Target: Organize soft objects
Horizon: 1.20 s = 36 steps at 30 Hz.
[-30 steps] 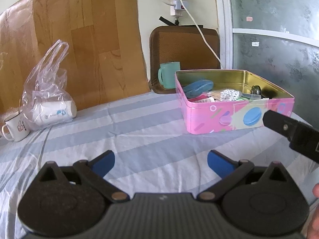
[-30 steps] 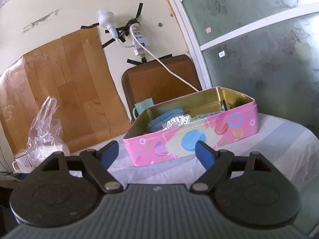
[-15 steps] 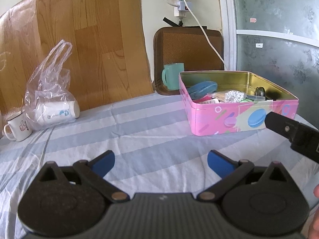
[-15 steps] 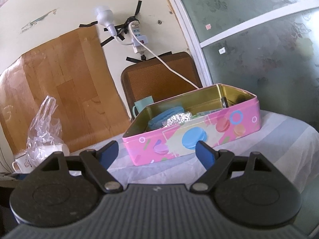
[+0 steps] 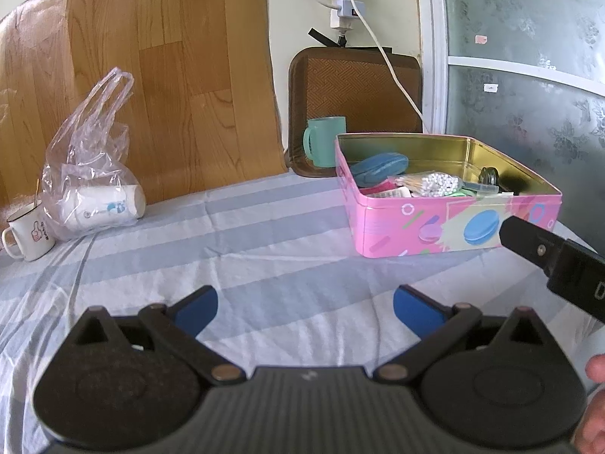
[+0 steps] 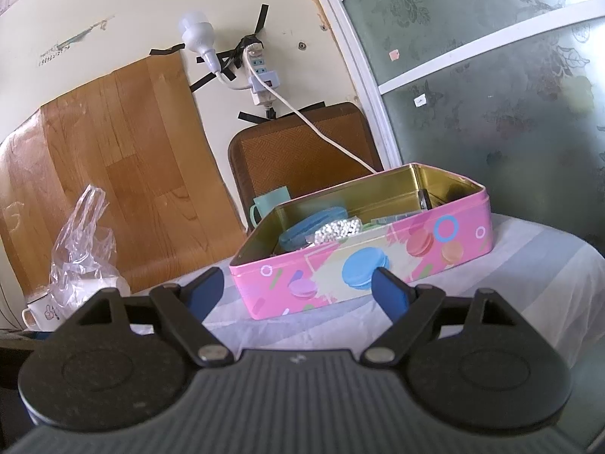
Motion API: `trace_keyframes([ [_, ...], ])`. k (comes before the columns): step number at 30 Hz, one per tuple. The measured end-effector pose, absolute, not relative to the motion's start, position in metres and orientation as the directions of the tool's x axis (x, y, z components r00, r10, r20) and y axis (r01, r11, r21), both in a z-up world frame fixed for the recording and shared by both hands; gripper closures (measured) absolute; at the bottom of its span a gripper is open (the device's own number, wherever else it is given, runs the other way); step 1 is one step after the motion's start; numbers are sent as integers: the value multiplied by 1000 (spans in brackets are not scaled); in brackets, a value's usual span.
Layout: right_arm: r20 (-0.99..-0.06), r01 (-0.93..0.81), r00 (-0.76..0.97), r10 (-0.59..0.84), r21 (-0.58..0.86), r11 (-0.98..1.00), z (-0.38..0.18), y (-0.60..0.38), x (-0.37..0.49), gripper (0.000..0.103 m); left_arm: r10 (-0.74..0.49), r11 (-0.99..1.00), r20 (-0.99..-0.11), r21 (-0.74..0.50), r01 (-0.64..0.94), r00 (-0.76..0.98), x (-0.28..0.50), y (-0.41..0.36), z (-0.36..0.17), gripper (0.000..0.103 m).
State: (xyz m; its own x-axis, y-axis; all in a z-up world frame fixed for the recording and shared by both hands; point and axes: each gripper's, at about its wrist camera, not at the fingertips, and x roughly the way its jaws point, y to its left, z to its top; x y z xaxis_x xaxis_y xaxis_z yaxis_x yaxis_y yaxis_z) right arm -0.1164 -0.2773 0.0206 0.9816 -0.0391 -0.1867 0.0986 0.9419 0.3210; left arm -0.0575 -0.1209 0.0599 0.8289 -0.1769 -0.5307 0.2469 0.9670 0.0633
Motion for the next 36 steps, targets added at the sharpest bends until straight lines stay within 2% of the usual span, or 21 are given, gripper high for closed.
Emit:
trace_keyframes([
  [15,-194,77,981,-18,303,950,19,-269,-117,15,-160,975,-606,27,221,779,-47,-115,48,0],
  [36,-201,55,980,6,295,954,17,-261,-118,14,-151,977,-615,27,212,774,-48,-112,47,0],
])
